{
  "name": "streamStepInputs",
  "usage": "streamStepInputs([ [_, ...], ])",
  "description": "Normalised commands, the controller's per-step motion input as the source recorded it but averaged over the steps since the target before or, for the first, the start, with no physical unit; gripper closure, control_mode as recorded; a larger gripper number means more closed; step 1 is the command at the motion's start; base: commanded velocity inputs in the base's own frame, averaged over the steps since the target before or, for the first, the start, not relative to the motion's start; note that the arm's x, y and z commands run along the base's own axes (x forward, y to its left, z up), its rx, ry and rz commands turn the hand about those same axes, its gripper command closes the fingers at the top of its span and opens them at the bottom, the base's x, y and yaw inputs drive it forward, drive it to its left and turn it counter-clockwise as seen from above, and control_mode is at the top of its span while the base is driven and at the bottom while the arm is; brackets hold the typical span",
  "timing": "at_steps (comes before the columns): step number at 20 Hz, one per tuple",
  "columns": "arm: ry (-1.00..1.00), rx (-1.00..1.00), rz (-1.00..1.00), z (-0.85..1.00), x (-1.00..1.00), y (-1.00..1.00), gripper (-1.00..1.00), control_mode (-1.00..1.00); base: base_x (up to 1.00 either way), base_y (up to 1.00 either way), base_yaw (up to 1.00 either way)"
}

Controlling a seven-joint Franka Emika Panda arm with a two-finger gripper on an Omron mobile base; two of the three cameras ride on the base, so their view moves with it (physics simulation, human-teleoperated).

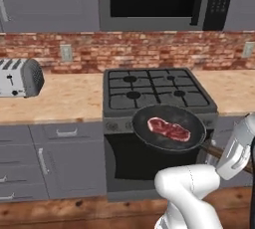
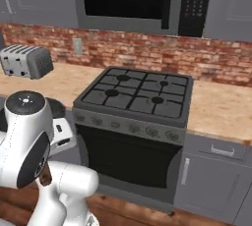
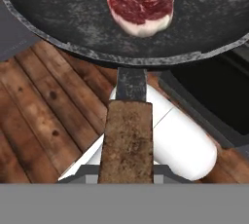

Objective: Pick up the pan with the steak in it and place it on the dining table. Then place the steak on the plate.

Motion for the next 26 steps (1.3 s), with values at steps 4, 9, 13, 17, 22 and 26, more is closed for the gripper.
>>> streamStepInputs([
  [4, 0.00, 0.00, 0.00, 0.00, 0.00, 0.00, 1.00, 1.00, -0.24, 0.00, 0.46],
  [9, 0.00, 0.00, 0.00, 0.00, 0.00, 0.00, 1.00, 1.00, -0.26, -0.02, 0.45],
  [13, 0.00, 0.00, 0.00, 0.00, 0.00, 0.00, 1.00, 1.00, -0.27, -0.03, 0.45],
  [17, 0.00, 0.00, 0.00, 0.00, 0.00, 0.00, 1.00, 1.00, -0.23, -0.01, 0.46],
  [22, 0.00, 0.00, 0.00, 0.00, 0.00, 0.00, 1.00, 1.00, -0.16, 0.00, 0.48],
  [26, 0.00, 0.00, 0.00, 0.00, 0.00, 0.00, 1.00, 1.00, -0.13, 0.00, 0.49],
])
